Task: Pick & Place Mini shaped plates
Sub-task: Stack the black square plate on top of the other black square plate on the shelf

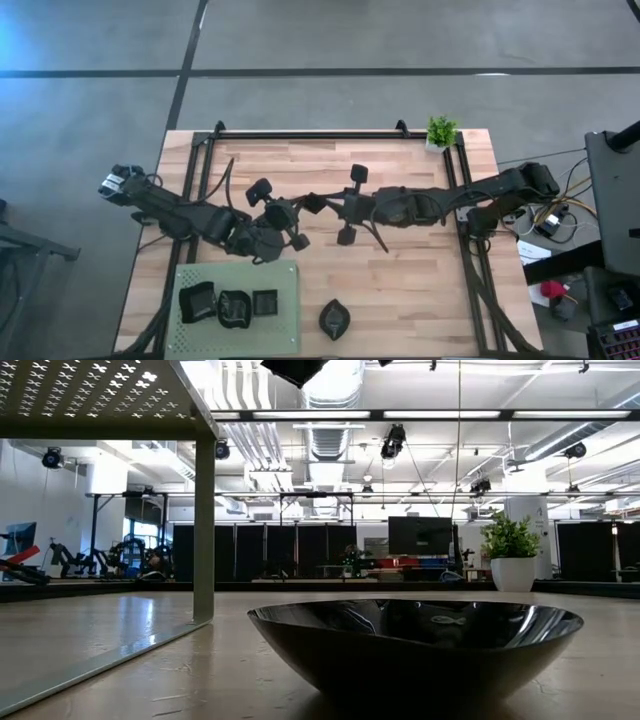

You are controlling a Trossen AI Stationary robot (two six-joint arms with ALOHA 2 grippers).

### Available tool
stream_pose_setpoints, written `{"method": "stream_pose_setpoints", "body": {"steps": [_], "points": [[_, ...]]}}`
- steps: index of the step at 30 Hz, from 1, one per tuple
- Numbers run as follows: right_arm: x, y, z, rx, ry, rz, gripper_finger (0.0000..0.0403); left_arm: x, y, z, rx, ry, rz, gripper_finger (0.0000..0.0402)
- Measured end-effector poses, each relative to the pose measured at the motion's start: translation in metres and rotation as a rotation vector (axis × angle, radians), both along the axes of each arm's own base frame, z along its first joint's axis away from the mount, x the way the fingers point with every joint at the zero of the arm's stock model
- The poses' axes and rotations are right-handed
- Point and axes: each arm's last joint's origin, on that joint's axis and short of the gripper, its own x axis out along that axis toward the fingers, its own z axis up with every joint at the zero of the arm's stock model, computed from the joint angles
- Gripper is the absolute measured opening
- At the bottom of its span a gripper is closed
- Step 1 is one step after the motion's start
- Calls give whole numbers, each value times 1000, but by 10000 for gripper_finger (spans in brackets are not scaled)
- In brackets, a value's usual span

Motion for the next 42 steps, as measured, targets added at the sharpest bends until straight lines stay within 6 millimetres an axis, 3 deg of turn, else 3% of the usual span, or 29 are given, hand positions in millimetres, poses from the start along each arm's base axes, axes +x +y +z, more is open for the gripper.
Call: {"method": "stream_pose_setpoints", "body": {"steps": [12,21,28,35,42], "points": [[-2,6,3,1,-7,18,134,-1,0,1,-4,-1,-6,0],[-25,29,21,8,-25,103,167,-19,5,10,-78,58,-112,0],[-53,44,37,17,-12,174,166,-43,8,19,-333,148,-301,0],[-71,43,42,52,37,183,168,-66,5,25,-659,249,-549,0],[-74,42,40,68,61,177,163,-61,-13,11,-880,402,-690,0]]}}
